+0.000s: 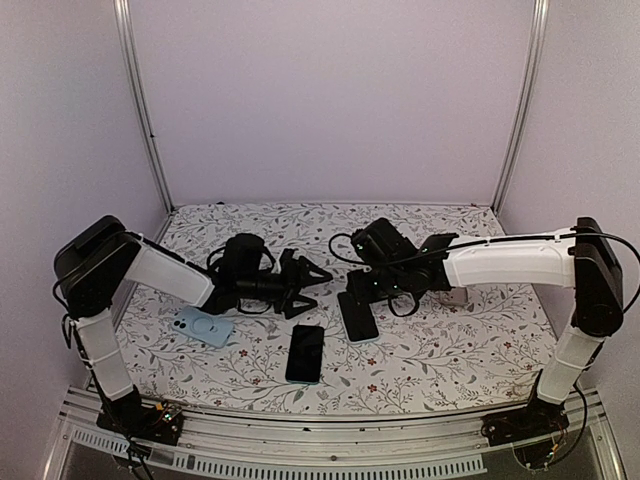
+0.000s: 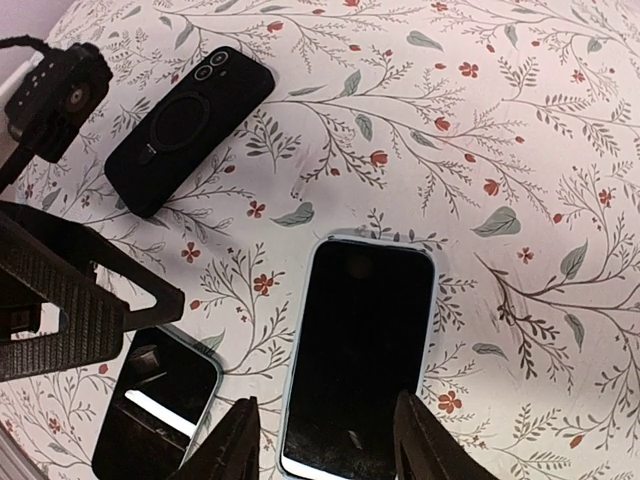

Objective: Take the phone out of the phone case
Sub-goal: Pick up the phone with the phone case at the center of the board.

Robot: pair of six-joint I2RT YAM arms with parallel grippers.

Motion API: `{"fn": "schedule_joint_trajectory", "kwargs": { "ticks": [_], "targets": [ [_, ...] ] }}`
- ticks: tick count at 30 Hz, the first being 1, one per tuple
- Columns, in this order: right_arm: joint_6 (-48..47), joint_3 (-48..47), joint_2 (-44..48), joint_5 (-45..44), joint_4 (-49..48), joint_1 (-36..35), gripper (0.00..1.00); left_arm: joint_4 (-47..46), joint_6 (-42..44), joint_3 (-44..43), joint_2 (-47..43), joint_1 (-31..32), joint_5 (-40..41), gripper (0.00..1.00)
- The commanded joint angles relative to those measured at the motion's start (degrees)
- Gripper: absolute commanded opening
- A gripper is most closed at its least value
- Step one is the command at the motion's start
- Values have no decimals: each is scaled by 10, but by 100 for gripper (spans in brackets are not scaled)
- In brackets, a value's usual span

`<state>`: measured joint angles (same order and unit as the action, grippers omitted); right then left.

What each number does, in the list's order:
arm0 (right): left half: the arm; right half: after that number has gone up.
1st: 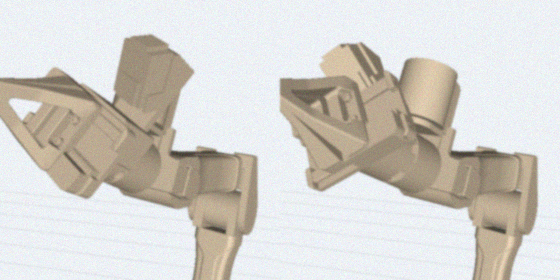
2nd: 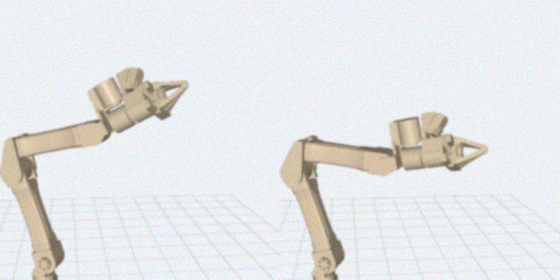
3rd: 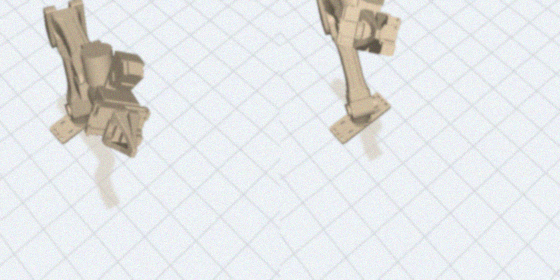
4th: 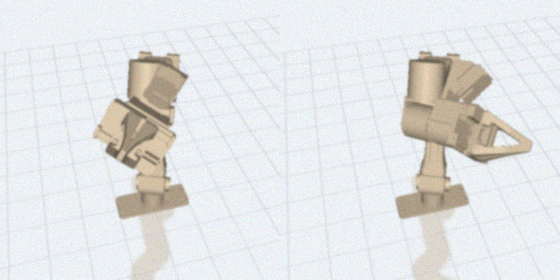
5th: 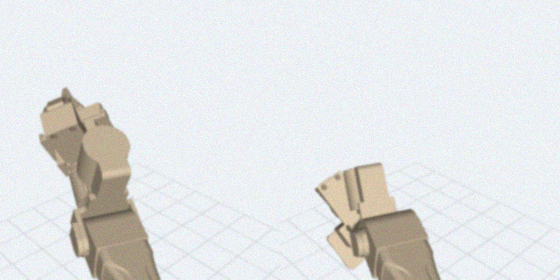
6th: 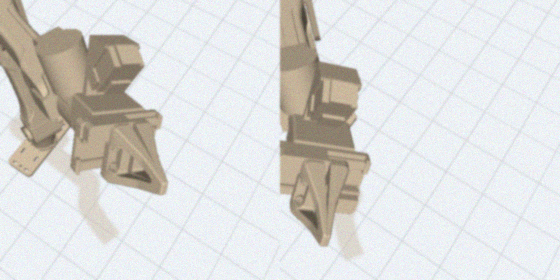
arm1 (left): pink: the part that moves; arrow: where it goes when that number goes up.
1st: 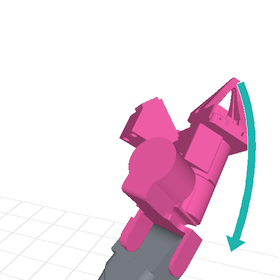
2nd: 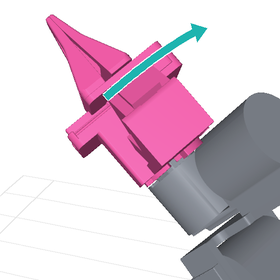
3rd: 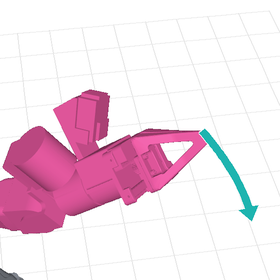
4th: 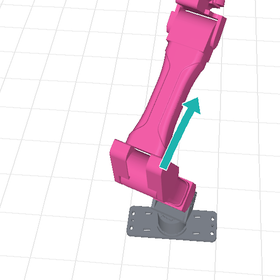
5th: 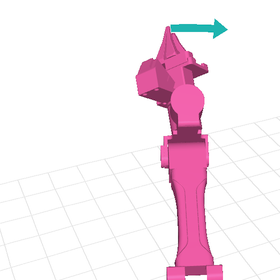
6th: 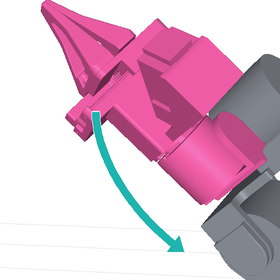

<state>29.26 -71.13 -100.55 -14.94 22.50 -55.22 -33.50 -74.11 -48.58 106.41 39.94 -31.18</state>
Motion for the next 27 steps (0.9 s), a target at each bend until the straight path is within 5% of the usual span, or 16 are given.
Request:
{"fn": "schedule_joint_trajectory", "kwargs": {
  "ticks": [1, 6, 11, 27],
  "targets": [
    [0, 11, -7, 7, 17, -3, 58, -28, -7, 7, -11, -7, -3, 94],
    [23, 20, -28, 27, 52, -3, 84, 23, 30, 6, -45, -7, 23, 95],
    [48, 19, -57, 50, 73, -6, 94, 48, 49, 2, -63, -10, 39, 94],
    [48, -35, -119, 61, 109, -15, 99, 49, 66, 23, -86, -31, 35, 94]
  ]
}}
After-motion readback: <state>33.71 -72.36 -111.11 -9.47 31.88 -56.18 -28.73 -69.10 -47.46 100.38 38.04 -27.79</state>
